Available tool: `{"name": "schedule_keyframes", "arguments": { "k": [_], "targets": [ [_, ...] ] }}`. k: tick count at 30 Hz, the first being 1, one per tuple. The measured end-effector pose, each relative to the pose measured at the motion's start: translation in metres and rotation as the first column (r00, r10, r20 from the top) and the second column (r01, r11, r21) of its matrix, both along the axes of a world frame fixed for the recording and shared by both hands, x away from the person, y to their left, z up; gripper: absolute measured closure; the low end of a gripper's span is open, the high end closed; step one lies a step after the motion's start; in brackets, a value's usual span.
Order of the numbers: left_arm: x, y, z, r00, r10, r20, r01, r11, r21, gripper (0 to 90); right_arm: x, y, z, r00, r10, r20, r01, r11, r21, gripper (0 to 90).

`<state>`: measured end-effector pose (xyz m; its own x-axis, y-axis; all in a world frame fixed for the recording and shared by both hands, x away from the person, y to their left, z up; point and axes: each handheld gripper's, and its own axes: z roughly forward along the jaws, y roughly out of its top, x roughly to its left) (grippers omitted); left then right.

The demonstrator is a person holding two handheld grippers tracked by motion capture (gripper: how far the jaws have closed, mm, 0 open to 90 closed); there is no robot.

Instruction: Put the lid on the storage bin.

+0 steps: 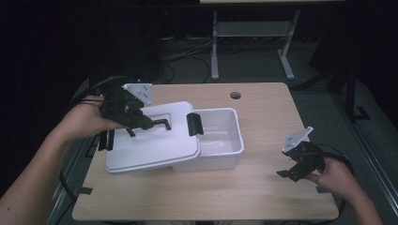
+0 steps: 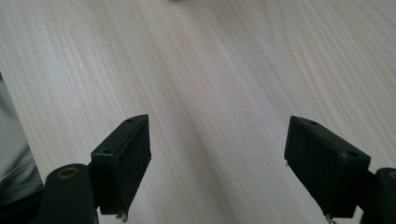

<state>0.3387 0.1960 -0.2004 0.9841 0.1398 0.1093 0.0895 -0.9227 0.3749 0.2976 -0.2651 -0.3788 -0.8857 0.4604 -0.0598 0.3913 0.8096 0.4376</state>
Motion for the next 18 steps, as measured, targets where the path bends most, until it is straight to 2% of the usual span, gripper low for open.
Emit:
{"name": "schedule_keyframes", "arguments": {
  "k": [9, 18],
  "targets": [
    [0.006, -0.025, 0.001, 0.9993, -0.039, 0.001, 0.039, 0.9992, -0.004, 84.5, -0.001, 0.001, -0.001, 0.9999, 0.009, 0.007, -0.009, 1.0, 0.003, 22.1],
    [0.013, -0.04, -0.002, 0.9981, -0.062, -0.006, 0.062, 0.9981, -0.001, 84.5, -0.003, -0.003, -0.003, 1.0, 0.001, 0.001, -0.001, 1.0, 0.006, 22.1]
  ]
}}
